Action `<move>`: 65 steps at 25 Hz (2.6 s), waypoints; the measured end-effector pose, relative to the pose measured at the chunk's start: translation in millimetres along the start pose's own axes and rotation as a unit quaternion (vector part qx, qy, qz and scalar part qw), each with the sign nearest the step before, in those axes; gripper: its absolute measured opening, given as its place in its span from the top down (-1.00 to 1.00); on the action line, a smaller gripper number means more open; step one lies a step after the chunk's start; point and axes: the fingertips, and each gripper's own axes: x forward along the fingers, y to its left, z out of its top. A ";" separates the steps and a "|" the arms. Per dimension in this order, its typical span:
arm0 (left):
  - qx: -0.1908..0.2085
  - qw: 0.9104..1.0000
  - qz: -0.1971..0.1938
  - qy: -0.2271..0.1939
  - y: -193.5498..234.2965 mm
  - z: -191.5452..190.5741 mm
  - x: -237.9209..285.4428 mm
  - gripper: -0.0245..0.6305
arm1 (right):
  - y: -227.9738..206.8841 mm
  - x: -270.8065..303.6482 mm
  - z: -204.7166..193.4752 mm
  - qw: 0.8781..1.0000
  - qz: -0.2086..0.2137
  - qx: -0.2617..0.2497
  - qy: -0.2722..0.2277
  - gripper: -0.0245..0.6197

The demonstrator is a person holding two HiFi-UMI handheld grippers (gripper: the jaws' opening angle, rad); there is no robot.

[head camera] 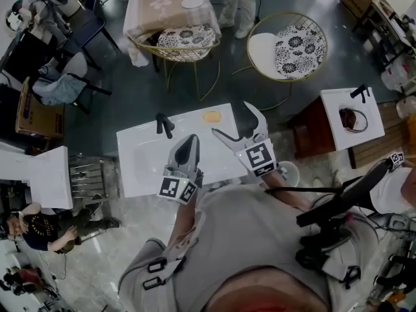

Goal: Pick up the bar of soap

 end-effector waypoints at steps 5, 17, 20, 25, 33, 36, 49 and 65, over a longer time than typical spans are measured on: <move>-0.003 1.000 0.010 -0.006 7.1 0.7 -3.1 0.94 | -8.5 18.8 -5.0 0.996 0.038 -0.075 0.012 -0.52; 0.000 0.999 0.035 -0.010 12.4 -0.2 -16.6 0.95 | -23.4 95.8 -89.3 0.931 0.174 -0.274 0.168 -0.52; -0.002 0.999 0.040 -0.010 10.7 -0.7 -19.8 0.94 | -18.2 112.3 -121.0 0.905 0.214 -0.304 0.205 -0.49; -0.003 0.999 0.053 -0.010 12.6 -1.0 -26.7 0.94 | -18.5 147.9 -180.3 0.870 0.238 -0.354 0.247 -0.32; -0.008 0.997 0.079 -0.005 17.7 -6.9 -38.1 0.95 | -3.4 185.6 -276.3 0.834 0.291 -0.335 0.329 -0.31; -0.008 0.996 0.088 -0.004 21.0 -8.2 -41.1 0.94 | 0.1 194.7 -300.5 0.832 0.294 -0.312 0.351 -0.31; -0.008 0.991 0.131 -0.001 39.1 -8.9 -51.8 0.94 | 28.1 190.3 -376.4 0.785 0.356 -0.315 0.396 -0.13; -0.015 0.982 0.190 0.011 58.5 -19.6 -83.1 0.94 | 40.8 176.9 -388.4 0.772 0.414 -0.298 0.379 0.32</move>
